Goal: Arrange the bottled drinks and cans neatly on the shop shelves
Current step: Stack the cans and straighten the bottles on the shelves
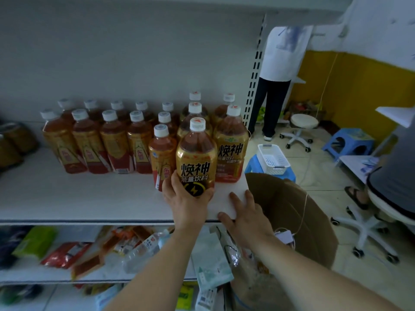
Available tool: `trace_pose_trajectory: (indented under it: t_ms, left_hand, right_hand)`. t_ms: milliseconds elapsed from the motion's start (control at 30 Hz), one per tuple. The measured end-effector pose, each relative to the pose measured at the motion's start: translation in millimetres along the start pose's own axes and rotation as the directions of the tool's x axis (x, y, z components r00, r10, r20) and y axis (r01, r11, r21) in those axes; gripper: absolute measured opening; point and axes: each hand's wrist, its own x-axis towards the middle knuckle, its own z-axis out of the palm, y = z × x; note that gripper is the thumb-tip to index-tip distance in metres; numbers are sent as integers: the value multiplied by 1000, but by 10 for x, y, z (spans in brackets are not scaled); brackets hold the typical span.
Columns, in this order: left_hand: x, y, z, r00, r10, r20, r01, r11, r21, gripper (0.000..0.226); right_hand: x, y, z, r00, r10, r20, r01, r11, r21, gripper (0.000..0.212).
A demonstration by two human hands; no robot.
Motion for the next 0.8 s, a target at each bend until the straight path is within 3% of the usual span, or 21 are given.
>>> trace_pose_trajectory:
  t_ms: [467,667,733,800]
  left_hand:
    - [16,-32,5,997,0,-75,1,1000,19,101]
    - [113,-31,-84,1000,3,18,-5,993,118,107]
    - [151,-81,-247,998,31,57,-37,994,105,99]
    - [298,-95,-420,1000,23,-16,-23,1000,-9,85]
  right_hand:
    - [18,11,39,1000,-13,-28,12,1000,-22,76]
    - [34,4,54,1000,-12,-23,11,999,-46,77]
    - [32,6,46,1000,-11,-17,9,997,-80,76]
    - [72,-29,4,1000,-4,-6,3,992,-129,73]
